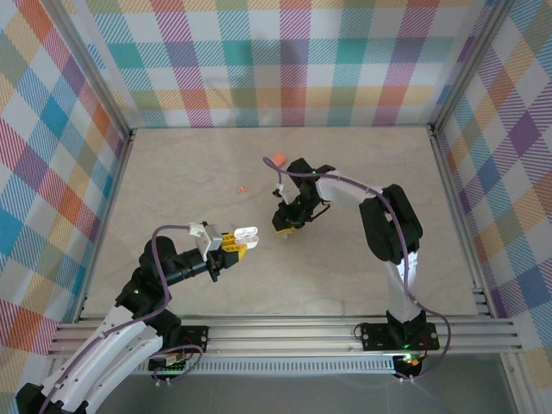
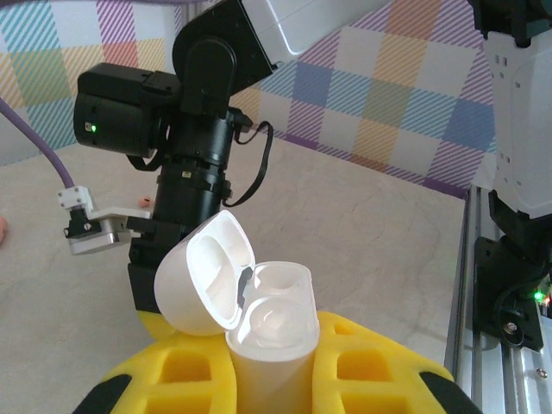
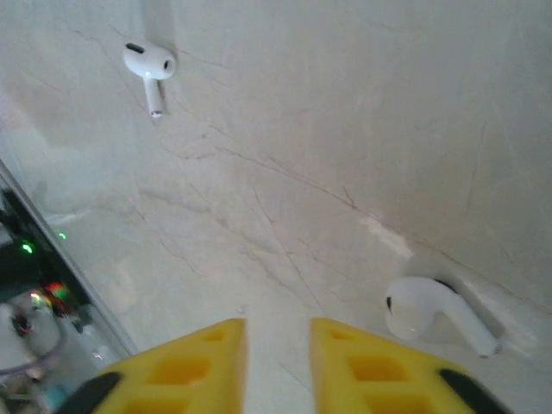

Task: Insert wireless bluetooth earbuds into charging case

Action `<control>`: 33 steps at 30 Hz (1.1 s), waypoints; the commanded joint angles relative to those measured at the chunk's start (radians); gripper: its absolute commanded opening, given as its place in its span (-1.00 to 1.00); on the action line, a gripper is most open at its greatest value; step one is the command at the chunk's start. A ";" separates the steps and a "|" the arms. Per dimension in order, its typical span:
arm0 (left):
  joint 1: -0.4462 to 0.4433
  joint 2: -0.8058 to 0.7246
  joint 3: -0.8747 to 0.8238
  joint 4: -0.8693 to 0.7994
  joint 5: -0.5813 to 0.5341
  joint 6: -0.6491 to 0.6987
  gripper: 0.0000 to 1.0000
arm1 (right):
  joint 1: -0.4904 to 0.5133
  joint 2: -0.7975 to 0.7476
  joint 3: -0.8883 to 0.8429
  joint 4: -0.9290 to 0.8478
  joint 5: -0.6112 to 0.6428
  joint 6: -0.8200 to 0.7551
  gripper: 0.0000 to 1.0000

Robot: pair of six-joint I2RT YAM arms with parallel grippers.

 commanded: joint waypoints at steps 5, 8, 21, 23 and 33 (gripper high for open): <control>-0.008 -0.028 0.031 -0.010 -0.008 -0.016 -1.00 | -0.008 -0.029 0.113 -0.180 0.215 -0.417 -0.13; -0.008 -0.026 0.029 -0.006 -0.011 -0.019 -1.00 | 0.001 -0.019 0.108 -0.169 0.253 -0.458 0.01; -0.008 0.009 0.037 0.002 -0.005 -0.009 -1.00 | 0.099 -0.024 0.055 -0.123 0.446 -0.594 0.14; -0.008 0.017 0.040 0.005 -0.002 -0.009 -1.00 | 0.114 -0.017 0.063 -0.123 0.447 -0.602 0.13; -0.008 0.019 0.048 -0.015 -0.005 0.001 -1.00 | 0.143 0.037 0.101 -0.143 0.479 -0.628 0.07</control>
